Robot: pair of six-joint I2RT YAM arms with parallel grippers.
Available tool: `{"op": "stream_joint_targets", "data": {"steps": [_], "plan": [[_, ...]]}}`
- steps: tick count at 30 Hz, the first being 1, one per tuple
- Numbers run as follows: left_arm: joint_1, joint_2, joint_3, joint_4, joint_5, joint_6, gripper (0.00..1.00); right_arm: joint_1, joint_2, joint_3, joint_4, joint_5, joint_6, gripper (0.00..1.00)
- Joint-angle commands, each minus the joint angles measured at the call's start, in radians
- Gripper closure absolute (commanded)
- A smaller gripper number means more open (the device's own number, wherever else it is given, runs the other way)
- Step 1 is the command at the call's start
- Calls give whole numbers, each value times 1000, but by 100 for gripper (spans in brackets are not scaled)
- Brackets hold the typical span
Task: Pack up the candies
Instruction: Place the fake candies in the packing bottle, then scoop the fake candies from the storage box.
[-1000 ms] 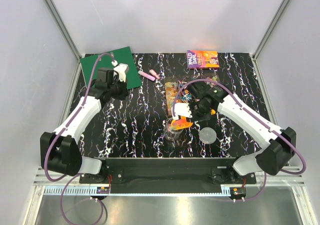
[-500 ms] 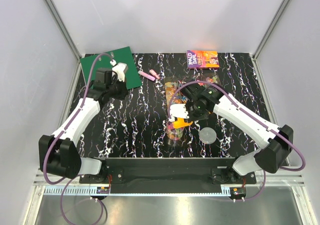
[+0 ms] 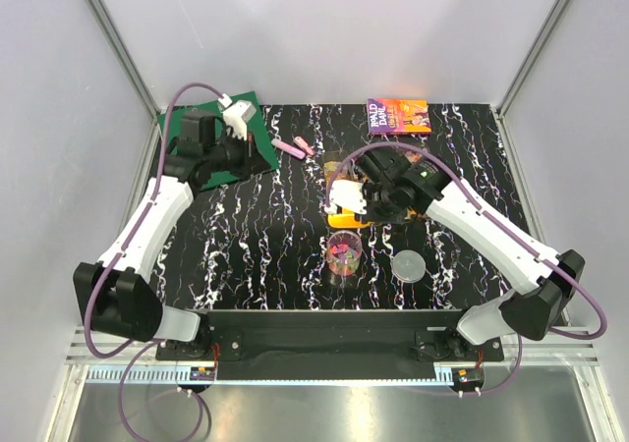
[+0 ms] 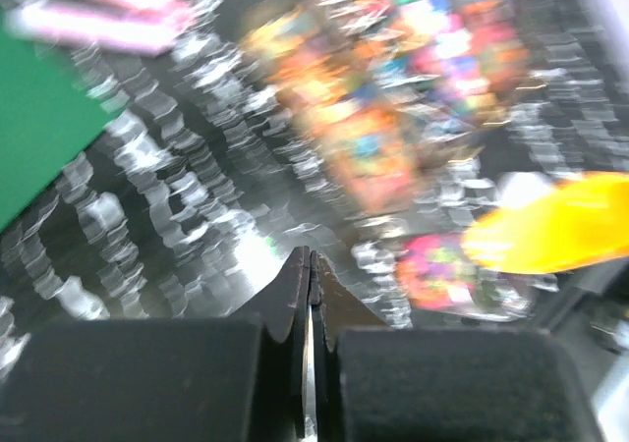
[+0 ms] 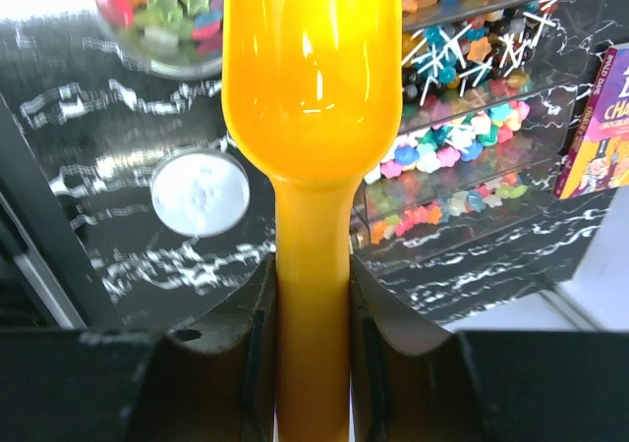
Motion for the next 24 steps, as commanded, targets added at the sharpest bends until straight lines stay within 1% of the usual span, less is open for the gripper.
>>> {"op": "stream_joint_targets", "data": {"steps": [1, 5, 9, 18, 22, 24], "plan": [[-25, 29, 111, 8, 322, -89, 100, 8, -8, 23, 128, -42, 180, 100], [-71, 45, 111, 8, 370, -84, 100, 2, 18, 26, 219, -62, 258, 100], [-114, 47, 88, 6, 358, -81, 100, -1, 48, 87, 293, -78, 310, 100], [-151, 125, 122, 6, 307, -60, 100, -1, 102, 253, 310, -150, 325, 100], [-165, 168, 151, 6, 289, -49, 100, -2, 78, 296, 306, -196, 333, 100], [-177, 190, 159, 6, 284, -47, 100, -2, 64, 313, 310, -214, 365, 100]]}}
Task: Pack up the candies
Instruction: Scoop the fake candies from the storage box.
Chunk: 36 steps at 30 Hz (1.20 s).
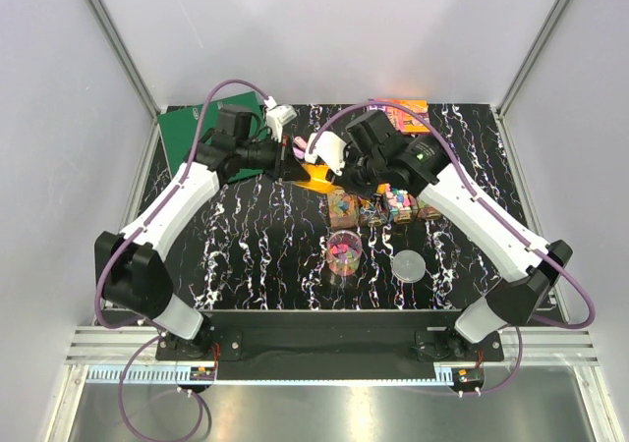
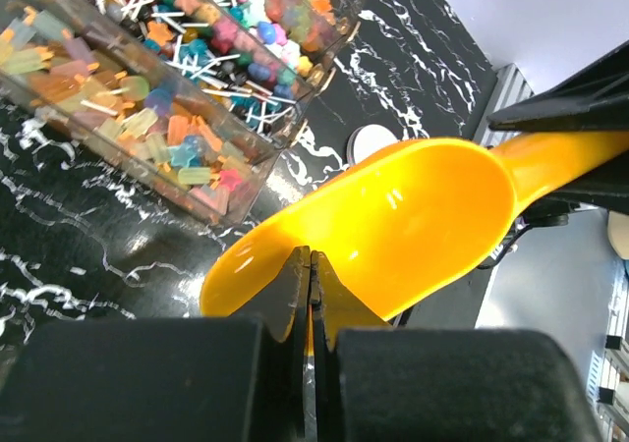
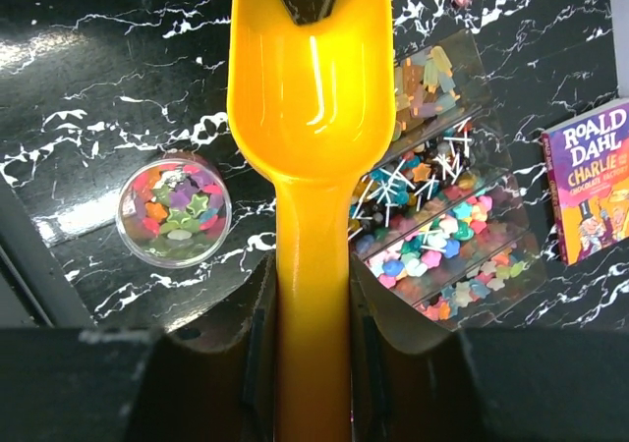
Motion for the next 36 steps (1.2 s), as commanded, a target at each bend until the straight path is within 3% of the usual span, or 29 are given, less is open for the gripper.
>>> {"op": "stream_joint_targets", "data": {"steps": [1, 10, 14, 17, 19, 20, 24, 27, 30, 36], "plan": [[-29, 44, 49, -5, -26, 21, 100, -3, -51, 101, 99, -89, 73, 100], [-88, 139, 152, -5, -58, 10, 100, -171, -49, 191, 113, -224, 245, 100], [-54, 188, 383, -45, -228, 54, 100, -246, -103, 74, 84, -157, 274, 100], [-3, 227, 528, -37, -355, 59, 93, -288, -170, -60, 69, -120, 297, 100], [20, 227, 490, -4, -429, 76, 89, -312, -210, -123, 55, -109, 320, 100], [24, 224, 450, 39, -447, 85, 96, -334, -221, -175, 43, -93, 329, 100], [21, 196, 120, 160, -481, 107, 100, -377, -229, -256, 7, -45, 375, 100], [-5, 199, -40, 210, -478, 94, 100, -409, -190, -269, -42, -14, 384, 100], [-48, 216, -137, 271, -478, 73, 100, -458, -135, -247, -100, -13, 403, 100], [-108, 302, -141, 345, -463, 22, 100, -515, -23, -191, -187, -17, 421, 100]]}}
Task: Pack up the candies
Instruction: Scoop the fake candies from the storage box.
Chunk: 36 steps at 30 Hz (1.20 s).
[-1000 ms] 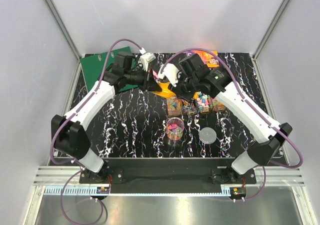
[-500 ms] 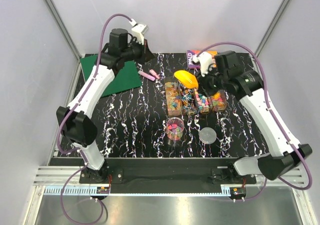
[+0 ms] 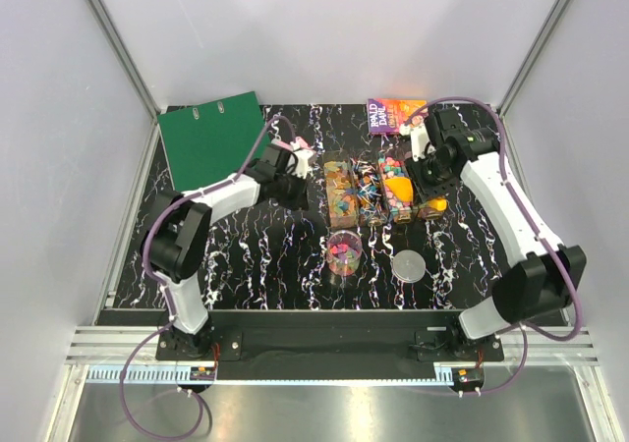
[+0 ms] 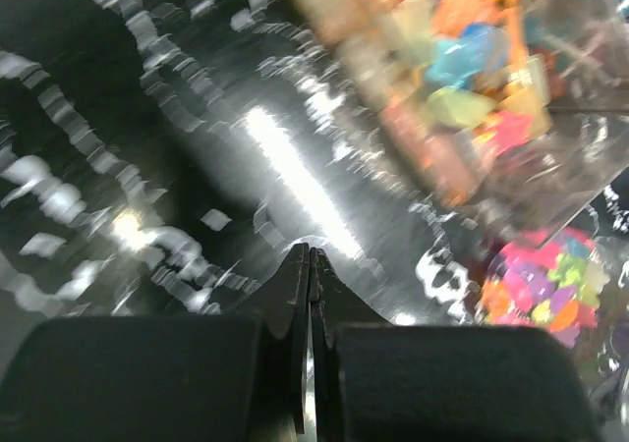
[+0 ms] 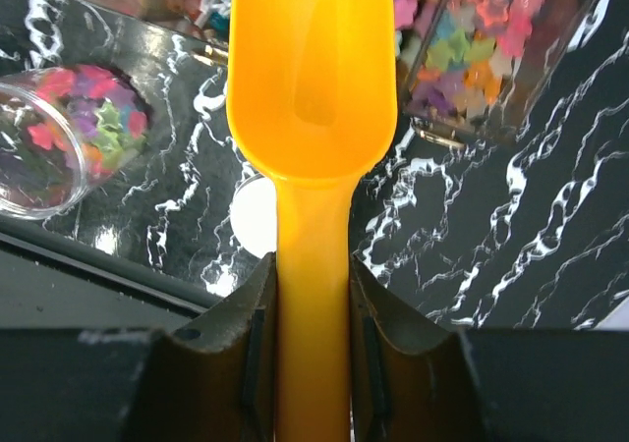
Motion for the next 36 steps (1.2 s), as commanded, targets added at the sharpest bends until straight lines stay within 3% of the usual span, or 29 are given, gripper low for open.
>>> {"op": "stream_joint_targets", "data": {"steps": [1, 15, 36], "plan": [[-25, 31, 36, 186, 8, -47, 100, -33, 70, 93, -85, 15, 30, 100], [-85, 136, 125, 142, 65, -84, 100, -121, 291, 280, -266, 48, 27, 100], [-215, 222, 269, 137, 128, -116, 100, -122, 227, 124, -303, 124, -16, 100]]}}
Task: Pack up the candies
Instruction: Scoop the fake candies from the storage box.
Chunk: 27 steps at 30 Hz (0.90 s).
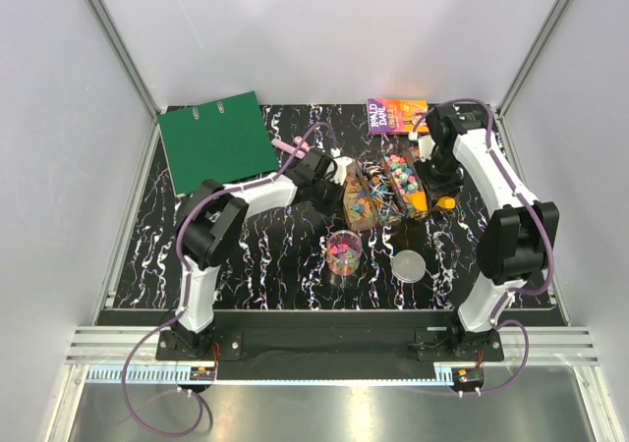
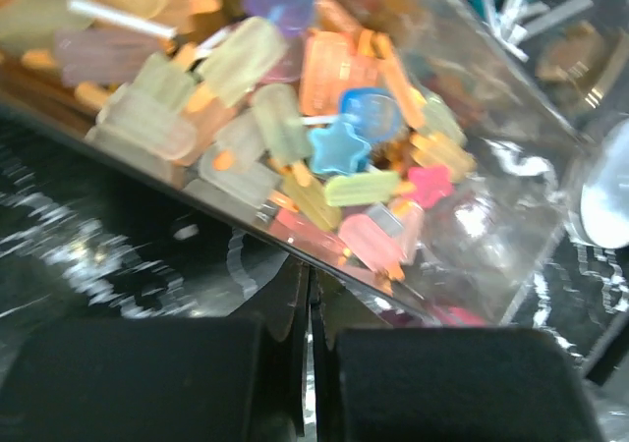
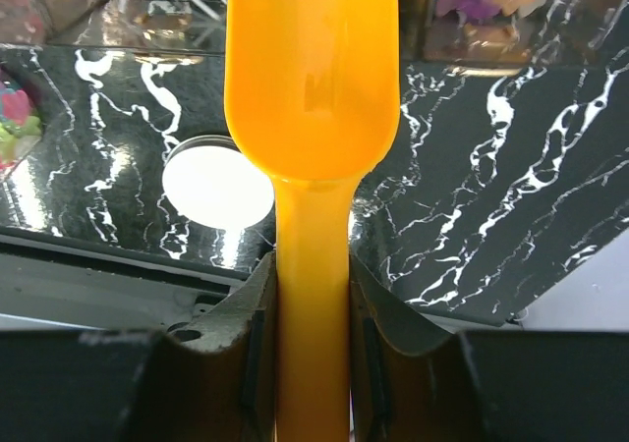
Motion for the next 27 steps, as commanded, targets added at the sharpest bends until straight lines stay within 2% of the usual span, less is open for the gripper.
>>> {"op": "stream_joint_targets", "data": {"steps": [1, 3, 6, 8, 13, 21, 27], "plan": [[-30, -6, 67, 96, 71, -14, 100, -2, -66, -13, -125, 71, -18, 100], [-29, -14, 67, 83, 42, -4, 99, -4, -64, -16, -127, 87, -24, 100], [-23, -43, 33, 89, -5, 9, 87, -4, -46, -3, -133, 117, -40, 100], [-6, -83, -19, 108, -27, 6, 84, -10, -20, 12, -147, 136, -60, 100], [52, -141, -100, 147, -35, 10, 83, -20, 63, 78, -225, 151, -115, 100], [100, -160, -140, 178, -19, -14, 83, -16, 210, 242, -308, 157, -142, 100], [115, -153, -145, 194, 3, -40, 83, -4, 210, 215, -308, 157, -147, 100]]}}
